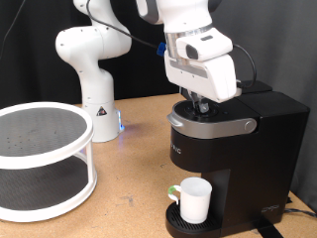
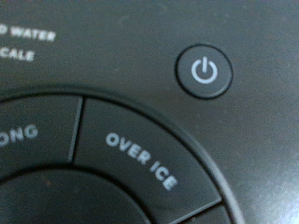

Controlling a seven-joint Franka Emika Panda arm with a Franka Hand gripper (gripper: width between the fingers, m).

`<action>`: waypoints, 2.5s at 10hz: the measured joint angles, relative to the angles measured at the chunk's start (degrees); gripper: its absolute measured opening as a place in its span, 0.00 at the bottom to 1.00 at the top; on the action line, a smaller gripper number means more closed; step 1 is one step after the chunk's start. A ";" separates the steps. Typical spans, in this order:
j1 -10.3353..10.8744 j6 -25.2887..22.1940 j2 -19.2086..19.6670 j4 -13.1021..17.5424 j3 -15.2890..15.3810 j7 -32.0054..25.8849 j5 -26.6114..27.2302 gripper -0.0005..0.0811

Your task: Make a cup of coffee with the keurig machine

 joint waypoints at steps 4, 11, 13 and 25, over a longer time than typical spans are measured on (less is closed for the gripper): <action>-0.21 -5.02 0.94 1.93 -0.32 0.02 1.57 0.01; -0.73 -14.07 4.50 7.48 -1.17 1.35 2.57 0.01; -1.10 -16.49 5.67 9.12 -1.31 1.39 2.74 0.01; -2.37 -12.58 -1.32 4.53 -2.25 -9.16 10.47 0.01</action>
